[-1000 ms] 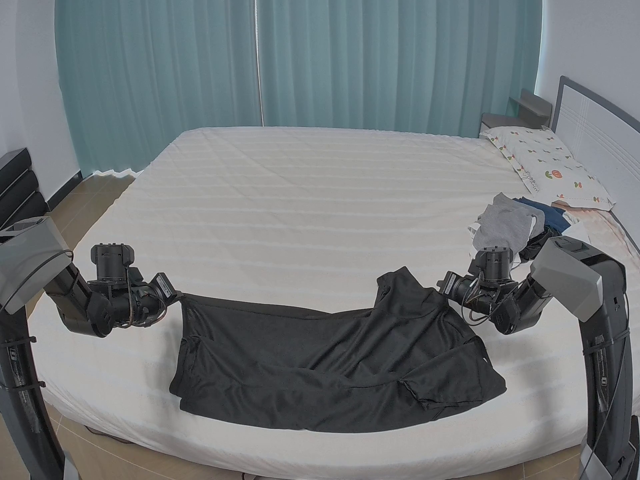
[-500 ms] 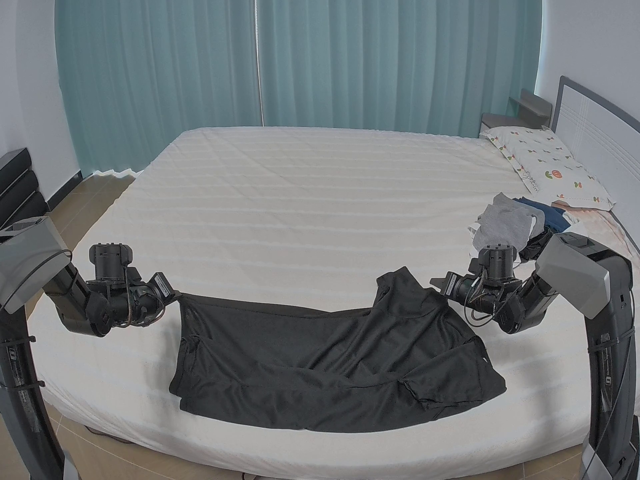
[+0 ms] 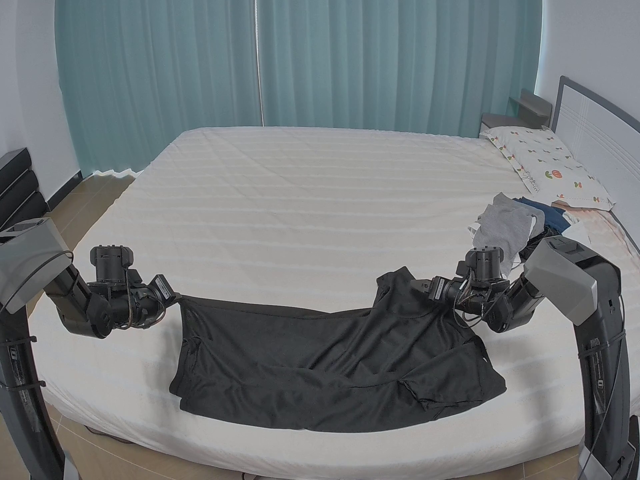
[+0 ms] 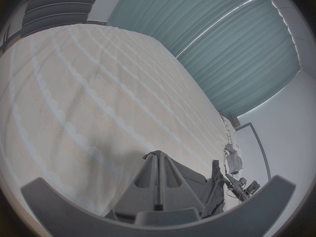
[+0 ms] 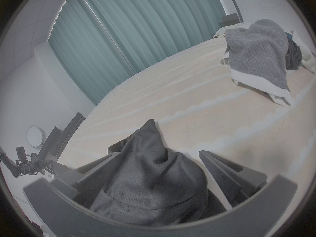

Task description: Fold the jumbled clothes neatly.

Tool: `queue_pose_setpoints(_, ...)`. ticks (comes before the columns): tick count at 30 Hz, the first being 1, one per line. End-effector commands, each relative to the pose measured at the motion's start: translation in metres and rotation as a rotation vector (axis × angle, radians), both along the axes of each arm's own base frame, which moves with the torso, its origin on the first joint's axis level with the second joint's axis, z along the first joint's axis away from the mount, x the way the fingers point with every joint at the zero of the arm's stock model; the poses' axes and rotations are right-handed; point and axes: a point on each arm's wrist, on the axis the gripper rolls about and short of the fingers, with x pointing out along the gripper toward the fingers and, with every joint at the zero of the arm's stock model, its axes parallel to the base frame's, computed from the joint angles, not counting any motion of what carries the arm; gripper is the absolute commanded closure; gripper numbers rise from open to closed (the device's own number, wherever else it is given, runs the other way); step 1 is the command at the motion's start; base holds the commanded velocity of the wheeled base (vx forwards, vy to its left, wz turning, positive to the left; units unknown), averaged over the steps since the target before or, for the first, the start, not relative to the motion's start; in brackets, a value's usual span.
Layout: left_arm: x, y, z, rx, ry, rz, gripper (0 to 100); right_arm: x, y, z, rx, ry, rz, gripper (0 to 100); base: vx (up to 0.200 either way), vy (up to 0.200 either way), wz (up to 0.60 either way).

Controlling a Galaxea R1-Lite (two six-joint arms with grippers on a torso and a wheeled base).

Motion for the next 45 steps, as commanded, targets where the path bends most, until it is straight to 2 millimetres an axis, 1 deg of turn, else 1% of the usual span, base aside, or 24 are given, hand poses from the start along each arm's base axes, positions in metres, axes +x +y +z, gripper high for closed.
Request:
queue_pose_setpoints(1, 0.0, 0.0, -0.001, -0.001, 0.003, 0.001, 100, -0.001, 0.002, -0.008, -0.006, 0.015, 0.007, 100, 0.0, 0.0, 0.0)
queue_pose_setpoints(7, 0.0, 0.0, -0.001, 0.0, 0.002, 0.0, 100, 0.001, -0.003, 0.0, -0.004, -0.006, -0.01, 100, 0.0, 0.0, 0.0)
queue_pose_setpoints(8, 0.0, 0.0, -0.001, 0.0, 0.002, 0.002, 100, 0.002, -0.004, 0.005, -0.001, -0.018, -0.014, 100, 0.0, 0.0, 0.0)
queue_pose_setpoints(9, 0.0, 0.0, -0.001, 0.0, 0.002, 0.002, 100, 0.002, -0.004, 0.005, -0.001, -0.018, -0.014, 100, 0.0, 0.0, 0.0)
queue_pose_setpoints(10, 0.0, 0.0, 0.001, 0.001, -0.002, 0.002, 100, 0.001, -0.008, 0.013, 0.005, -0.034, -0.023, 100, 0.0, 0.0, 0.0)
queue_pose_setpoints(11, 0.0, 0.0, 0.001, -0.001, -0.003, 0.003, 100, 0.001, -0.01, 0.016, 0.005, -0.037, -0.026, 100, 0.0, 0.0, 0.0)
queue_pose_setpoints(12, 0.0, 0.0, 0.001, -0.001, -0.003, 0.003, 100, 0.001, -0.01, 0.016, 0.005, -0.037, -0.026, 100, 0.0, 0.0, 0.0)
queue_pose_setpoints(13, 0.0, 0.0, 0.002, 0.001, -0.008, 0.002, 100, -0.002, -0.013, 0.022, 0.009, -0.039, -0.029, 100, 0.0, 0.0, 0.0)
queue_pose_setpoints(14, 0.0, 0.001, 0.002, 0.001, -0.007, 0.006, 100, -0.003, -0.013, 0.023, 0.011, -0.04, -0.028, 100, 0.0, 0.0, 0.0)
queue_pose_setpoints(18, 0.0, 0.011, 0.007, 0.003, -0.024, 0.03, 100, -0.008, -0.019, 0.035, 0.029, -0.045, -0.043, 100, 0.0, 0.0, 0.0)
queue_pose_setpoints(19, 0.0, 0.011, 0.007, 0.003, -0.024, 0.03, 100, -0.008, -0.019, 0.035, 0.029, -0.045, -0.043, 100, 0.0, 0.0, 0.0)
queue_pose_setpoints(22, 0.001, 0.011, 0.007, 0.003, -0.027, 0.03, 100, -0.01, -0.021, 0.044, 0.074, -0.053, -0.07, 100, 0.0, 0.0, 0.0)
queue_pose_setpoints(25, 0.002, 0.013, 0.012, 0.002, -0.045, 0.036, 100, -0.018, -0.022, 0.044, 0.086, -0.064, -0.063, 100, 0.0, 0.0, 0.0)
queue_pose_setpoints(28, 0.003, 0.015, 0.013, 0.001, -0.057, 0.042, 100, -0.019, -0.024, 0.047, 0.1, -0.099, -0.063, 100, 0.0, 0.0, 0.0)
queue_pose_setpoints(31, 0.003, 0.016, 0.014, -0.021, -0.063, 0.06, 100, -0.021, -0.027, 0.045, 0.104, -0.095, -0.073, 100, 0.0, 0.0, 0.0)
queue_pose_setpoints(33, 0.006, 0.019, 0.018, -0.043, -0.087, 0.08, 100, -0.021, -0.033, 0.057, 0.127, -0.146, -0.101, 100, 0.0, 0.0, 0.0)
queue_pose_setpoints(34, 0.006, 0.023, 0.021, -0.047, -0.096, 0.092, 100, -0.024, -0.037, 0.061, 0.151, -0.145, -0.113, 100, 0.0, 0.0, 0.0)
queue_pose_setpoints(36, 0.004, 0.025, 0.022, -0.049, -0.099, 0.098, 100, -0.031, -0.04, 0.061, 0.158, -0.129, -0.108, 100, 0.0, 0.0, 0.0)
queue_pose_setpoints(38, 0.005, 0.026, 0.025, -0.049, -0.108, 0.101, 100, -0.031, -0.047, 0.064, 0.171, -0.14, -0.119, 100, 0.0, 0.0, 0.0)
queue_pose_setpoints(41, 0.002, 0.026, 0.027, -0.057, -0.109, 0.088, 100, -0.037, -0.052, 0.066, 0.177, -0.123, -0.113, 100, 0.0, 0.0, 0.0)
queue_pose_setpoints(42, -0.001, 0.025, 0.03, -0.081, -0.112, 0.051, 100, -0.042, -0.054, 0.063, 0.179, -0.115, -0.088, 100, 0.0, 0.0, 0.0)
queue_pose_setpoints(43, -0.002, 0.026, 0.034, -0.091, -0.121, 0.042, 100, -0.043, -0.055, 0.067, 0.194, -0.122, -0.081, 100, 0.0, 0.0, 0.0)
queue_pose_setpoints(45, -0.006, 0.035, 0.045, -0.114, -0.142, 0.056, 100, -0.048, -0.059, 0.067, 0.192, -0.107, -0.068, 100, 0.0, 0.0, 0.0)
